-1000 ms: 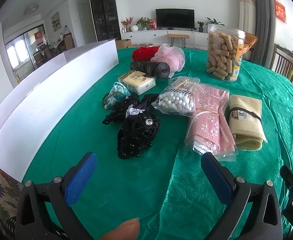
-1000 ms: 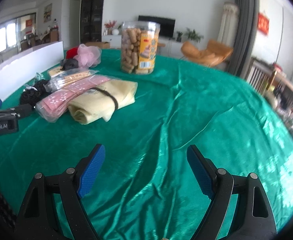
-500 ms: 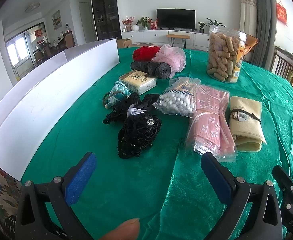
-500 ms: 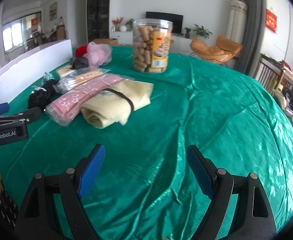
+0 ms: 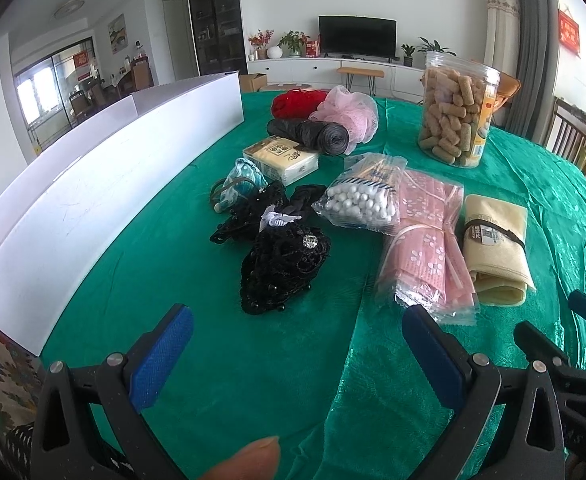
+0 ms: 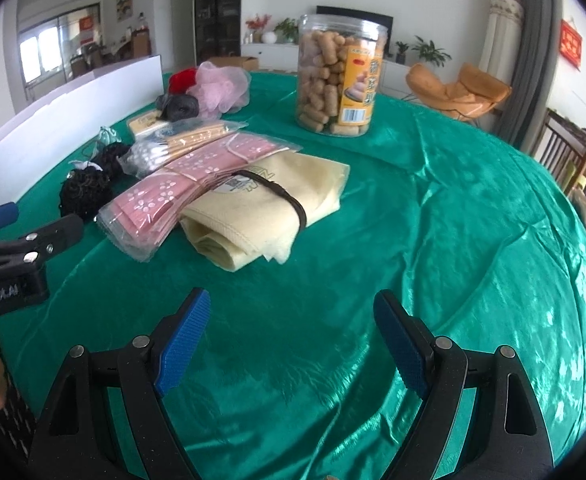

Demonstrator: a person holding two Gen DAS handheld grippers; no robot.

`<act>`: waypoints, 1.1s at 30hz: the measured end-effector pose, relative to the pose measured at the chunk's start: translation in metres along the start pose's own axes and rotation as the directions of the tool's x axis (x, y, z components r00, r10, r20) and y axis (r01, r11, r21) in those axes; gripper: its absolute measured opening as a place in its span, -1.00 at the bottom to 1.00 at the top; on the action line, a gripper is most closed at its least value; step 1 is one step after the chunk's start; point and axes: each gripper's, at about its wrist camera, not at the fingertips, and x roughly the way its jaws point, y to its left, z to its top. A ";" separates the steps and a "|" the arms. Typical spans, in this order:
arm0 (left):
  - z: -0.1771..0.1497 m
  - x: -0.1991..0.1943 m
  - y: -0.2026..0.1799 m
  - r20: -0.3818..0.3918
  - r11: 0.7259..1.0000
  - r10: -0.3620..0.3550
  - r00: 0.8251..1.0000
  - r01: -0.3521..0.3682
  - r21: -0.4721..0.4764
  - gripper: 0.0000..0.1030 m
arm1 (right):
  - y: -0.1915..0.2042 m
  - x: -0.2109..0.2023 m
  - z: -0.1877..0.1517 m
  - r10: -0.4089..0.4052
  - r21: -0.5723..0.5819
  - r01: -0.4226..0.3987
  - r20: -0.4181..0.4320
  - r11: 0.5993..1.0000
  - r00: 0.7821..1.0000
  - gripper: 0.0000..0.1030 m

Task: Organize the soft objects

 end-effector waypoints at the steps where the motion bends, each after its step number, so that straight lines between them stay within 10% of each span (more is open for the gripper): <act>1: 0.000 0.000 0.000 -0.001 1.000 -0.001 1.000 0.001 -0.001 1.00 | 0.000 0.002 0.003 0.006 0.001 -0.006 -0.006 1.000 1.000 0.67; 33: -0.009 0.036 -0.009 -0.179 0.999 0.011 0.984 -0.003 0.044 1.00 | -0.016 0.060 0.036 0.019 0.045 -0.015 -0.093 0.999 0.995 0.72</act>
